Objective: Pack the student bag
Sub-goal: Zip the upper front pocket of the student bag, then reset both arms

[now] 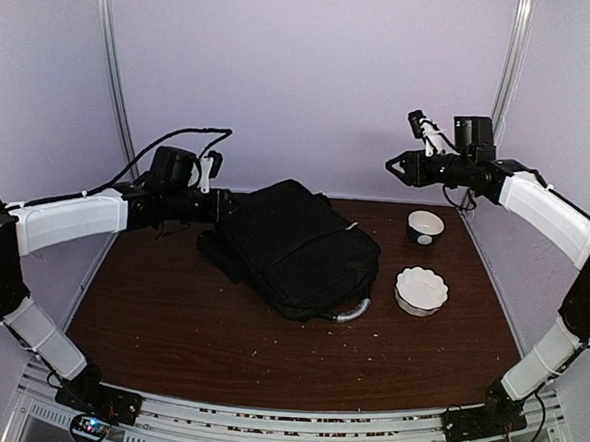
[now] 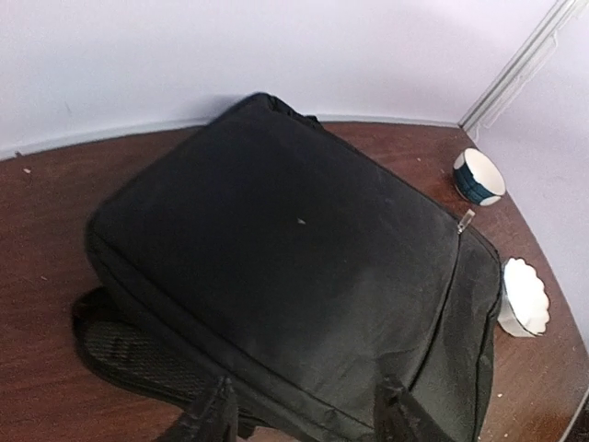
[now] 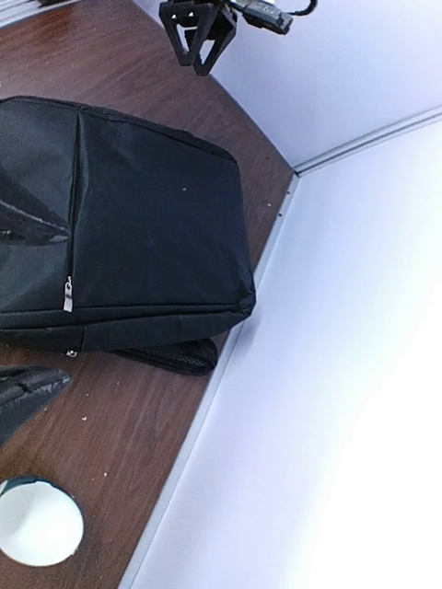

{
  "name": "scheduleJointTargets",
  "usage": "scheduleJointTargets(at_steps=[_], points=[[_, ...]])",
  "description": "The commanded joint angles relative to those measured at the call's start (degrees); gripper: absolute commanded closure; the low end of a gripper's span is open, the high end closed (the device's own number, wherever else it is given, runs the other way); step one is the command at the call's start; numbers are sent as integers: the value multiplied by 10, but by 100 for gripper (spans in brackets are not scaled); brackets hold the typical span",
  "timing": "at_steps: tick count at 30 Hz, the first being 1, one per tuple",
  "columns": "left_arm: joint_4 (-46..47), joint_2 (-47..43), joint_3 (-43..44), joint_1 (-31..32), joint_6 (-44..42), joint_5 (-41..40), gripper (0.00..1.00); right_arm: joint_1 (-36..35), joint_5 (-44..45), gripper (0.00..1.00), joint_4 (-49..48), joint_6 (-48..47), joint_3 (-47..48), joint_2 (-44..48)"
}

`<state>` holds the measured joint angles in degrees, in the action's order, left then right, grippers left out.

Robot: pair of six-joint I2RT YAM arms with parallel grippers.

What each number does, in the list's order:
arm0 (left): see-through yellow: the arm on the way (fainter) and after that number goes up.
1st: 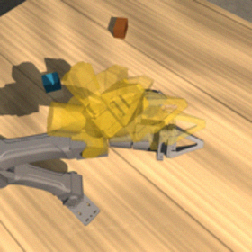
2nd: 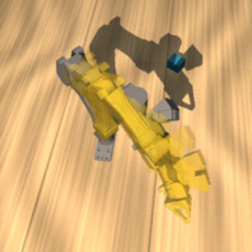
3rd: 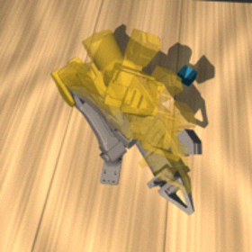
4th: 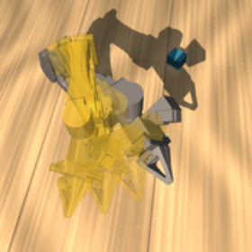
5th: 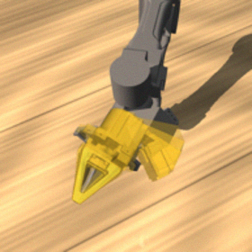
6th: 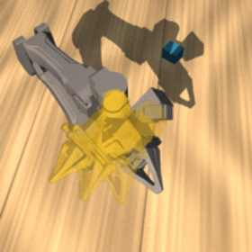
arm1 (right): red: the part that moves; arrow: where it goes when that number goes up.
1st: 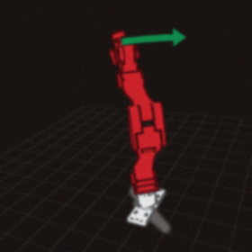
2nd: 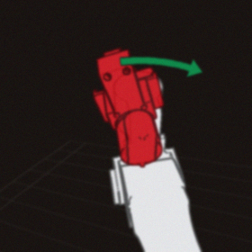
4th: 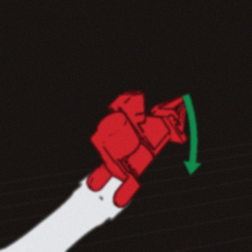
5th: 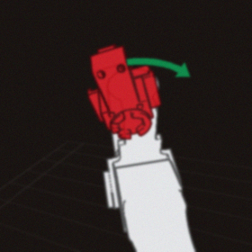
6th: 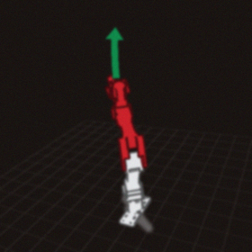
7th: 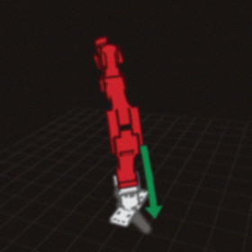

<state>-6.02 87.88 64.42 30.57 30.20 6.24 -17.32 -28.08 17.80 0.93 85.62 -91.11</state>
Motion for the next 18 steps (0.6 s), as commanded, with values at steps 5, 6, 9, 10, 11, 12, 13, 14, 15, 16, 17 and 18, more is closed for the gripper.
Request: scheduleJointTargets(at_steps=[5,6,9,10,11,12,13,14,15,16,17,18], points=[[-128,-81,54,-26,-172,-171,27,33,168,0,35,-69,-60,113],[-138,-83,61,-29,-176,-176,25,34,198,0,34,-69,-65,120],[-177,-82,93,-36,-203,-191,22,35,294,0,19,-50,-64,132],[-187,-82,103,-36,-213,-198,21,35,319,0,21,-46,-56,134],[-195,-84,111,-36,-222,-206,20,35,348,0,20,-36,-49,137],[-200,-88,115,-36,-231,-213,19,35,374,0,20,-21,-43,139],[-200,-95,115,-37,-238,-220,18,36,396,0,25,-9,-36,142],[-193,-103,111,-36,-242,-230,15,35,405,0,32,-2,-33,145],[-184,-113,101,-37,-243,-239,5,35,408,0,38,0,-37,150],[-170,-125,87,-36,-242,-249,2,35,411,0,40,3,-47,157],[-152,-137,72,-37,-240,-260,2,36,413,0,33,5,-64,166],[-134,-153,52,-37,-234,-275,2,35,410,0,24,4,-87,177]])
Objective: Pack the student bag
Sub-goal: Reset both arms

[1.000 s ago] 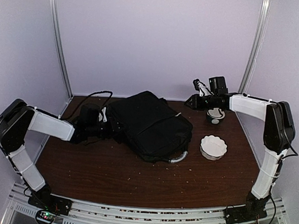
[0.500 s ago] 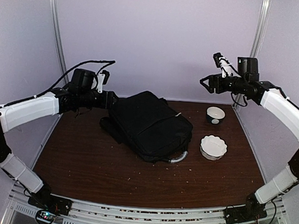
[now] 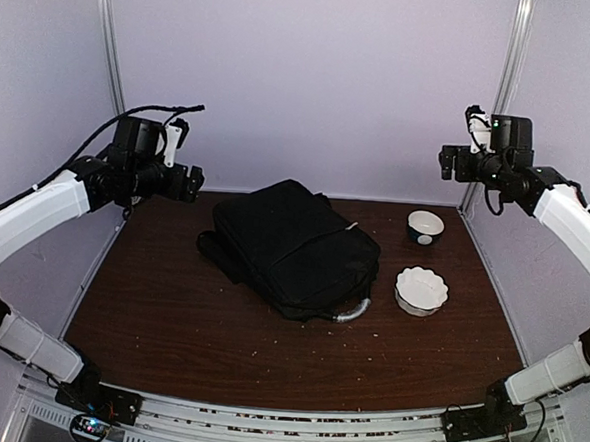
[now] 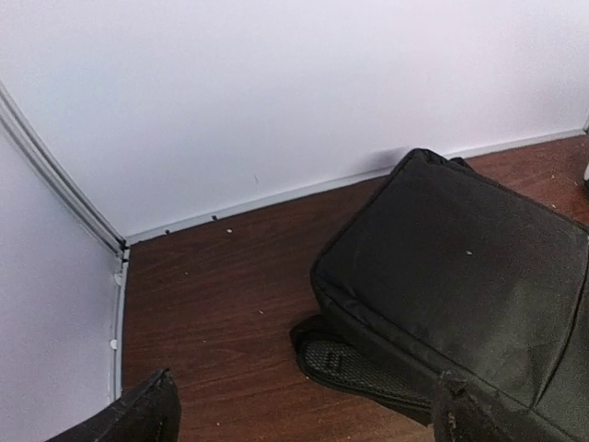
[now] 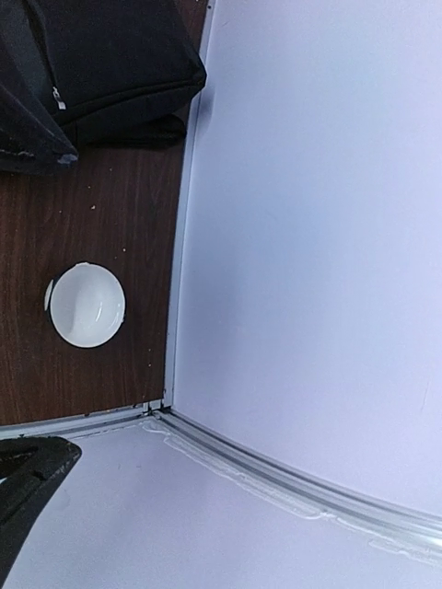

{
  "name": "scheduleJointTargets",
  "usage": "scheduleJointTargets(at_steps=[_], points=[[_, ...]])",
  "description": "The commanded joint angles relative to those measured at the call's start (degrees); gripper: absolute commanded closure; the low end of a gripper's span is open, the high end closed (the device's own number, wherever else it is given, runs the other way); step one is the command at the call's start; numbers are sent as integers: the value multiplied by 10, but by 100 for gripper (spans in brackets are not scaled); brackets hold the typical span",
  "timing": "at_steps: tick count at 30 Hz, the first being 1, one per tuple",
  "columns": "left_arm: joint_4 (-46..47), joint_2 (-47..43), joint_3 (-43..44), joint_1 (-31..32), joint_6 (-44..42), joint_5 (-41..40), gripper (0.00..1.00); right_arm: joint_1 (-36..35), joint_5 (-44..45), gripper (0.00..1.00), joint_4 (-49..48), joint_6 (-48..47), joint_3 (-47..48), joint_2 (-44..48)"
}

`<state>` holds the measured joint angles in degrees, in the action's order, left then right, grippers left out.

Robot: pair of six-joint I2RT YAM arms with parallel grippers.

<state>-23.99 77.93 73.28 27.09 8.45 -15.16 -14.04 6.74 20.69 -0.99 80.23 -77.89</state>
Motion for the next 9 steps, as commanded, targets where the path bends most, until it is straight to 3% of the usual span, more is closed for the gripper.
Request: scheduleJointTargets(at_steps=[1,5,9], points=[[63,-65,-54,-2,-8,-78,2,2,54,0,-18,18,-59,63],[90,-76,-111,-10,63,-167,2,2,18,0,-50,-3,-129,106],[75,-64,-109,-14,87,-158,2,8,-16,0,-95,4,-192,123]])
